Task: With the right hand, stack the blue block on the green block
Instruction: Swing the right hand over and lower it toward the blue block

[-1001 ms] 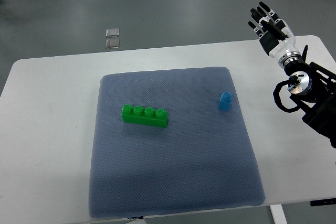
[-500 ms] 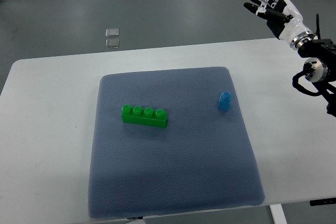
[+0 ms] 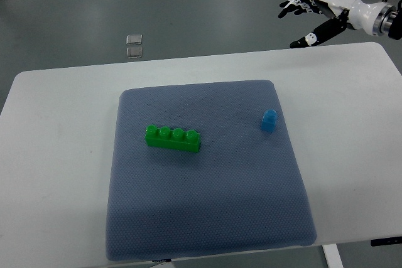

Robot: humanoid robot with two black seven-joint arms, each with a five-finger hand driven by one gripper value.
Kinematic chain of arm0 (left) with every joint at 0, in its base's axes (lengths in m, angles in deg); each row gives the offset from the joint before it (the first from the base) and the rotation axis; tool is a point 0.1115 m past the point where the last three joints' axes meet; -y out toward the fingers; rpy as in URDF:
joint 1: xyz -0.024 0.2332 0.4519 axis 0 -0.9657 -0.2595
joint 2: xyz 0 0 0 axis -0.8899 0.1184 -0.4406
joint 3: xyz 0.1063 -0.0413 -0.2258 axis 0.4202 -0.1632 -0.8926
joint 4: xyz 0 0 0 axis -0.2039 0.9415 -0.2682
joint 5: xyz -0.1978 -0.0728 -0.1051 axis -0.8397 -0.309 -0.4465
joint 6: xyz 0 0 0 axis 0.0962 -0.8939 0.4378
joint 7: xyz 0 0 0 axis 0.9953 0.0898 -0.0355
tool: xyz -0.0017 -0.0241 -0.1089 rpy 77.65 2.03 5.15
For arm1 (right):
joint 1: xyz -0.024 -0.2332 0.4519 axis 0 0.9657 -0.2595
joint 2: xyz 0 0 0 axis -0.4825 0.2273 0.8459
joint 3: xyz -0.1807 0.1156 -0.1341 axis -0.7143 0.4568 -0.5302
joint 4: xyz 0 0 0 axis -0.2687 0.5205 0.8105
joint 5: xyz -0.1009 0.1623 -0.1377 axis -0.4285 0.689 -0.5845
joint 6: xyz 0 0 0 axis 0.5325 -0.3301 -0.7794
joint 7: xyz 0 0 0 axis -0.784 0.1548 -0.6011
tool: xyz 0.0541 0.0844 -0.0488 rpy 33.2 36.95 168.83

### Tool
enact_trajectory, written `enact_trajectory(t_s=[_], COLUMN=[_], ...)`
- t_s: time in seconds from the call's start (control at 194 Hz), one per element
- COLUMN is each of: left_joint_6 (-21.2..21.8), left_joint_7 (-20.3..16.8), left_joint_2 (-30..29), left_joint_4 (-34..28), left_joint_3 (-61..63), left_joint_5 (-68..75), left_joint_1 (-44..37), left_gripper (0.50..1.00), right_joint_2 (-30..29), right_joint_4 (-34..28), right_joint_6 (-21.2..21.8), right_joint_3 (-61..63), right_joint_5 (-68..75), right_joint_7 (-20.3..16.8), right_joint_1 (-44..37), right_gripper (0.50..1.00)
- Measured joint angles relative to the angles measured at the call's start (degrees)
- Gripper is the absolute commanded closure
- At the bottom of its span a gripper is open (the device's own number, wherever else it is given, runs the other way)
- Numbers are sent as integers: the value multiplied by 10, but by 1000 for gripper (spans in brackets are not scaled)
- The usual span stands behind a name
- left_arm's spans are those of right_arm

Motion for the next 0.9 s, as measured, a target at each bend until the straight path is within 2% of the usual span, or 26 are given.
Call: enact_trajectory(t_s=[0.165, 0.408, 0.712, 0.898], left_joint_6=[0, 0, 0, 0], left_joint_7=[0, 0, 0, 0], left_joint_2=[0, 0, 0, 0], left_joint_4=[0, 0, 0, 0], left_joint_3=[0, 0, 0, 0], left_joint_5=[0, 0, 0, 0], left_joint_1=[0, 0, 0, 0], left_gripper=[500, 500, 500, 500], right_joint_2=[6, -18, -73, -83], right_joint_4=[-4, -35, -42, -42], right_joint_6=[9, 11, 1, -24], right_joint_3=[-31, -51, -85, -99], right_joint_5=[-120, -258, -303, -343], right_joint_7=[-3, -8, -26, -26], right_joint_1=[-26, -25, -9, 11], right_gripper=[587, 587, 587, 587])
